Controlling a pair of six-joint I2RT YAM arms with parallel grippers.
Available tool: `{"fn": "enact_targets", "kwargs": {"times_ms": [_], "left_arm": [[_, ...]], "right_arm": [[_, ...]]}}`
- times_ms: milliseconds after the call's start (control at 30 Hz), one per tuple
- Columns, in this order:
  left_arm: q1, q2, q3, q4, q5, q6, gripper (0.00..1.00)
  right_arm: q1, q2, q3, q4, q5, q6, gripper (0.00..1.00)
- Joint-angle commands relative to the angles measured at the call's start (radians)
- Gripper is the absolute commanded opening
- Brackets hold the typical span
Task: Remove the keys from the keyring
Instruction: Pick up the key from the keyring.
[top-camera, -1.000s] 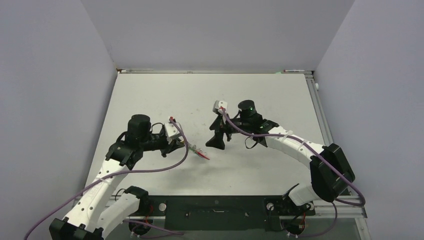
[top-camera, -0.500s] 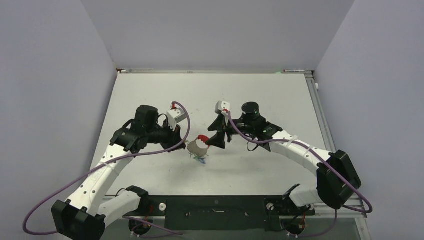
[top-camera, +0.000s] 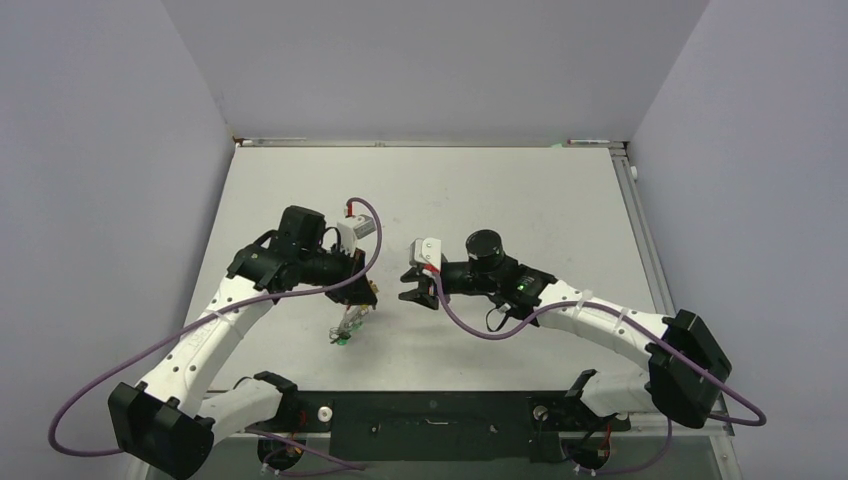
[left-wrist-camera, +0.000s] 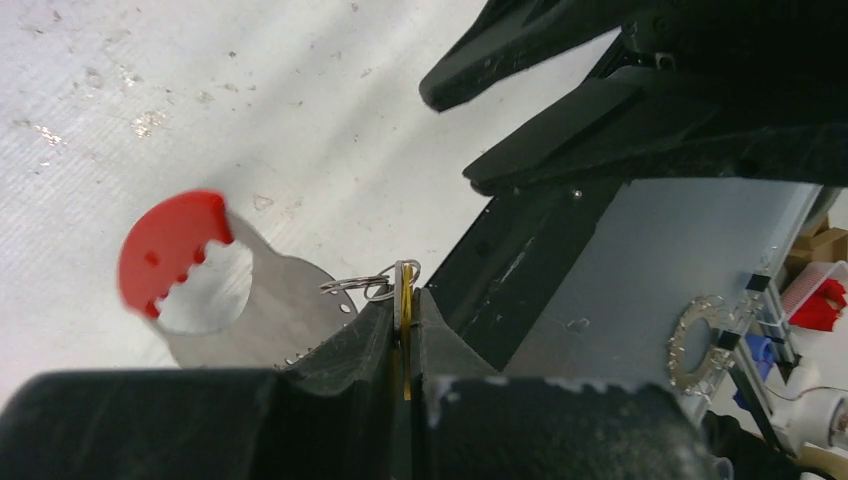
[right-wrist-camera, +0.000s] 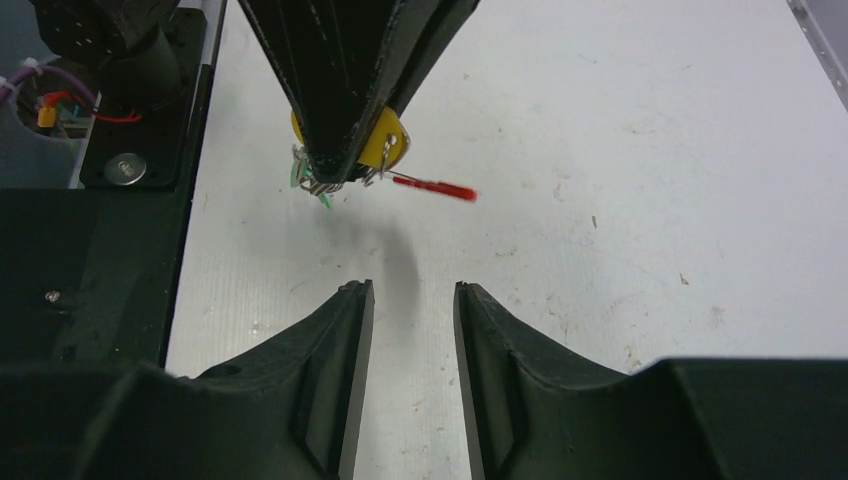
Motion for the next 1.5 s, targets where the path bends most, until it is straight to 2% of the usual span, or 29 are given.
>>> {"fn": "enact_targets", "kwargs": {"times_ms": [0,300,467,633,900,1100,1467], "left_arm": [[-0.006,0.008,0.067,-0.015,0.072,-0.055,0.00],[-0.007,0.011,0.044,0.013,0.123,-0.078,0.00],[-0.009,0.016,0.042,0.030,0.146,-0.114,0.00],[-0.009,0.010,0.033,0.034,0.171,-0.126,0.00],[-0.007,0.042,-0.053,0.079,0.107,-0.159,0.00],[-0.007,0.062,-0.086,0.168,0.109,-0.208,0.00],[0.000,0.086,-0.078,0.153,0.151,-0.237,0.00]], "right_arm": [[0.038,-0.027,-0.024,0.112,0.010,-0.014,0.35],[0.064,-0.024,-0.063,0.204,0.035,0.067,0.32],[0.092,-0.029,-0.085,0.228,0.065,0.070,0.26],[0.102,-0.014,-0.108,0.280,0.063,0.067,0.26],[0.092,-0.009,-0.155,0.259,0.081,0.061,0.39],[0.080,-0.018,-0.182,0.235,0.098,0.045,0.39],[0.089,-0.035,-0.188,0.249,0.144,0.043,0.34]]}}
